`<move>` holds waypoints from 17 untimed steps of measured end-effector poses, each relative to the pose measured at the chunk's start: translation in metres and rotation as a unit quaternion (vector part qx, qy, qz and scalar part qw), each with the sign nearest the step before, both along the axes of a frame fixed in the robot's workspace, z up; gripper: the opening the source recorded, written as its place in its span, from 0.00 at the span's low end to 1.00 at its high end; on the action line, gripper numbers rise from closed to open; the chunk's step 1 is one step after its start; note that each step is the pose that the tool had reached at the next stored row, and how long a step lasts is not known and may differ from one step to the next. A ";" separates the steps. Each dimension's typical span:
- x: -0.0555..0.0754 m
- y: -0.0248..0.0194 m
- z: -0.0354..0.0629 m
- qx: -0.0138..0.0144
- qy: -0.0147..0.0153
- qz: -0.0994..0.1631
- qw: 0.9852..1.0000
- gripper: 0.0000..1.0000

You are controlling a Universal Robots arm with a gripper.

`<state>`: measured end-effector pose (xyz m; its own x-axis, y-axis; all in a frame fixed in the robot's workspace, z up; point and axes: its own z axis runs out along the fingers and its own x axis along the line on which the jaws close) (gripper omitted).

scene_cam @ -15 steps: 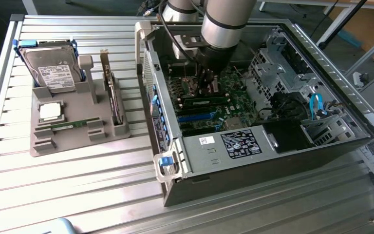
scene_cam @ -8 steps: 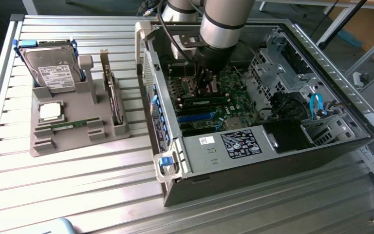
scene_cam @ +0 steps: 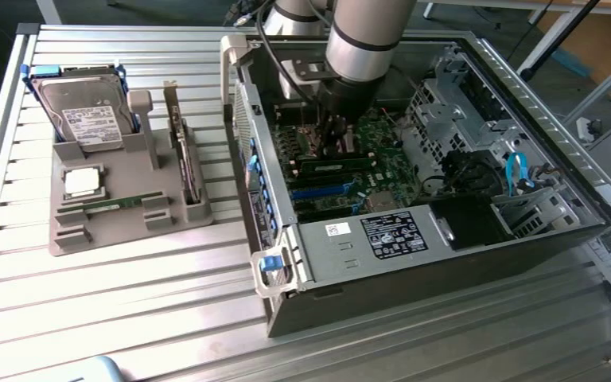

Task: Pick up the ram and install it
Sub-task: 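Press down the ram until it locks into place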

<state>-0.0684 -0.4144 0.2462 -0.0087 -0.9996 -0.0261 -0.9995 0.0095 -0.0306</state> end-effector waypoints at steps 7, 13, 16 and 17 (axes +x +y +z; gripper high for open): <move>0.000 0.0000 -0.0025 0.000 0.000 0.000 1.000 0.10; -0.002 0.0000 -0.0026 0.000 0.000 0.000 1.000 0.10; -0.002 0.0000 -0.0033 0.000 0.000 0.000 1.000 0.10; -0.002 0.0000 -0.0038 0.000 0.000 0.000 1.000 0.10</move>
<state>-0.0702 -0.4144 0.2424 -0.0087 -0.9996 -0.0263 -0.9995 0.0095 -0.0307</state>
